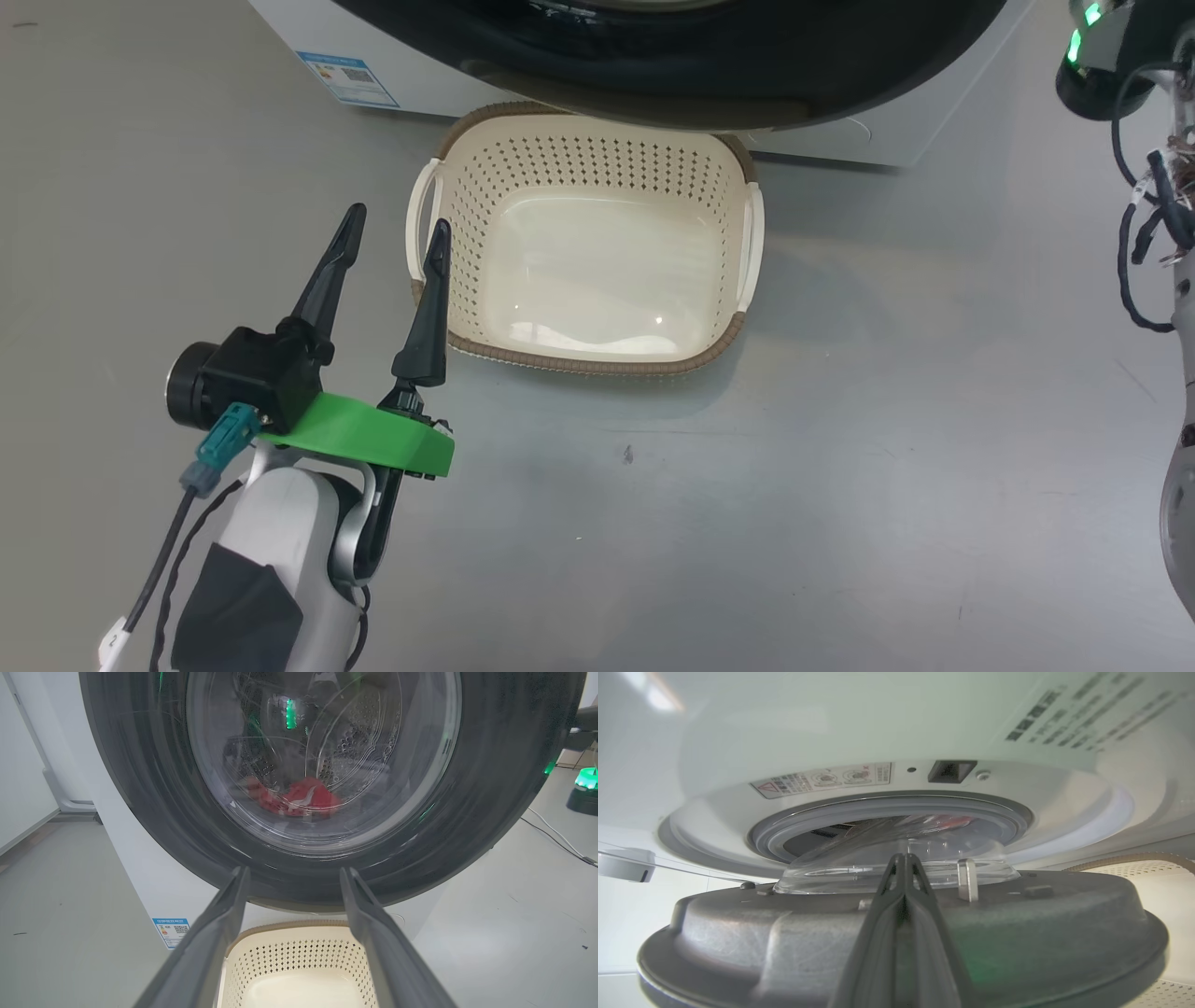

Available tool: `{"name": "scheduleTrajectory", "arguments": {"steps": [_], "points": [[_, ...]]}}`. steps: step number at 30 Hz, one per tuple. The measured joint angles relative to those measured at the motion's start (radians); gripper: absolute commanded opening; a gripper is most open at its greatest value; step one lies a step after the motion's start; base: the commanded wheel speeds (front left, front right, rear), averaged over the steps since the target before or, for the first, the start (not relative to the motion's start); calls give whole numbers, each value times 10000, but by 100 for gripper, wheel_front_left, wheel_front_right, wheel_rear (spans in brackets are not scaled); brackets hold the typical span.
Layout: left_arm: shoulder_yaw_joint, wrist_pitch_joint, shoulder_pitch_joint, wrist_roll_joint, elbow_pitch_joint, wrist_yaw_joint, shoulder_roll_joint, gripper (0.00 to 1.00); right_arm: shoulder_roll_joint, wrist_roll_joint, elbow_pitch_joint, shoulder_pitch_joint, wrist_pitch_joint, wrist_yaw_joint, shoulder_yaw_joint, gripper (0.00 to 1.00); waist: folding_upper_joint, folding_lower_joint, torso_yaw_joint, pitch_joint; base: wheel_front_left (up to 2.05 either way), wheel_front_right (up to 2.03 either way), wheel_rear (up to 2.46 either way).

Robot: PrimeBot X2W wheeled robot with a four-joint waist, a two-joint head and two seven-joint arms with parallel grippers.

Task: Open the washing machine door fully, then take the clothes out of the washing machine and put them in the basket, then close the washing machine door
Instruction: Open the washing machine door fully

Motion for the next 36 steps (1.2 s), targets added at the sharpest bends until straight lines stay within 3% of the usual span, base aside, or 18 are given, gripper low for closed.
{"name": "scheduleTrajectory", "arguments": {"steps": [25,36], "points": [[58,0,633,201,502,0,-2,100,811,527,435,1902,1083,251,476,0,0,0,-355,-1363,0,0,0],[121,0,951,351,669,-31,2,100,1003,825,-257,2696,1478,263,690,0,0,0,-446,-1946,0,0,0]]}}
